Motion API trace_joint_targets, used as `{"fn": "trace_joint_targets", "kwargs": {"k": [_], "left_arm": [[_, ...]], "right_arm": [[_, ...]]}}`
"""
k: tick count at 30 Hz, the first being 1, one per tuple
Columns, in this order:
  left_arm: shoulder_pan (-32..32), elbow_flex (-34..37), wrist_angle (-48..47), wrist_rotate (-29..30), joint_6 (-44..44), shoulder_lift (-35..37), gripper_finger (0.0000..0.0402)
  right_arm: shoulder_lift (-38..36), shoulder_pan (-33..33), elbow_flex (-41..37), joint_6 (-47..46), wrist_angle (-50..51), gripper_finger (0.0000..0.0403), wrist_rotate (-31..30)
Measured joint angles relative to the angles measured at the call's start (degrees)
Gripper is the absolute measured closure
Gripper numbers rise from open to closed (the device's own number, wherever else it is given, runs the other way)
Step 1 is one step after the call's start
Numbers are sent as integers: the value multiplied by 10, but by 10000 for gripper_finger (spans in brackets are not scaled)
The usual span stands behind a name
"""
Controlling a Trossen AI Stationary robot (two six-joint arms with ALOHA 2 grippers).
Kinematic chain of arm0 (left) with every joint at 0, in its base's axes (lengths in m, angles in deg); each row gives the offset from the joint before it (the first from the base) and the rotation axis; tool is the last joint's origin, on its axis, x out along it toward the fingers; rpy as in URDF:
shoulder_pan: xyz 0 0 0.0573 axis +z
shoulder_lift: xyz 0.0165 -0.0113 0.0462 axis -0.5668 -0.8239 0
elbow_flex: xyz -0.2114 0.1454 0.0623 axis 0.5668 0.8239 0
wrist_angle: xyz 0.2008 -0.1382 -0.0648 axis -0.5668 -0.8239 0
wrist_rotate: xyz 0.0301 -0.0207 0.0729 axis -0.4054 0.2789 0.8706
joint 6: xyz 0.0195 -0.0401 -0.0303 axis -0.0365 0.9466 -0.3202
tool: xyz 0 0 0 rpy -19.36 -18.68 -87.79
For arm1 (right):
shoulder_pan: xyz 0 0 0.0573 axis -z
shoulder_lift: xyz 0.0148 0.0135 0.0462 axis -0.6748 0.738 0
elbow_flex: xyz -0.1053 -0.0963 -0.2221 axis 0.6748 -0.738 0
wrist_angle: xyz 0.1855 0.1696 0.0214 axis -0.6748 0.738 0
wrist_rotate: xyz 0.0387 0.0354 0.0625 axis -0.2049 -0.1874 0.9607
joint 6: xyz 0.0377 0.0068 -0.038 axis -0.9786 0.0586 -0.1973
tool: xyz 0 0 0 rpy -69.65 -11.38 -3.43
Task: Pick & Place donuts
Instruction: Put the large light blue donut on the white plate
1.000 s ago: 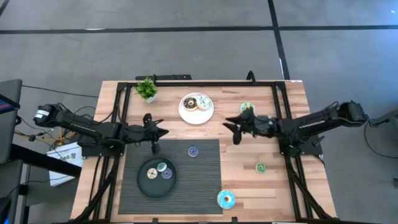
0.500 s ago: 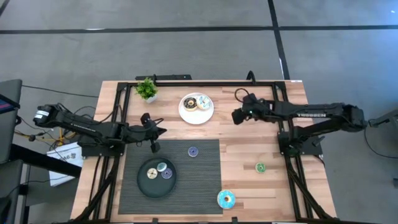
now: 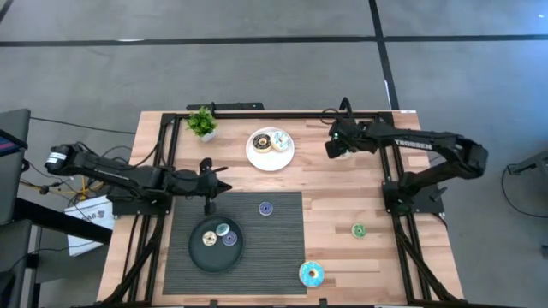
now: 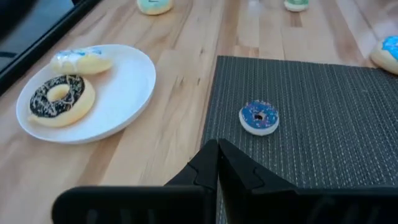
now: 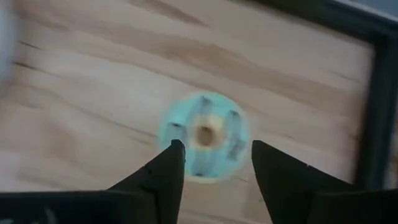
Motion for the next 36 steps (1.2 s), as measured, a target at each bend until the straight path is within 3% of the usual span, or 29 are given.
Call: {"fn": "trace_joint_targets", "kwargs": {"k": [8,12,16,24,36], "left_arm": [[0,0,-27,1,25,3,400],[0,0,-31,0,28,3,400],[0,0,-34,0,29,3,400],[0,0,-38,0,30,3,400],[0,0,-39,-5,35,3,400]], "right_arm": [[87,92,1,9,-2,154,19],[133,112,1,40,-31,149,72],[180,117,1,45,-49,152,81],[216,115,3,51,-58,198,86],[119,104,-1,23,-68,289,91]]}}
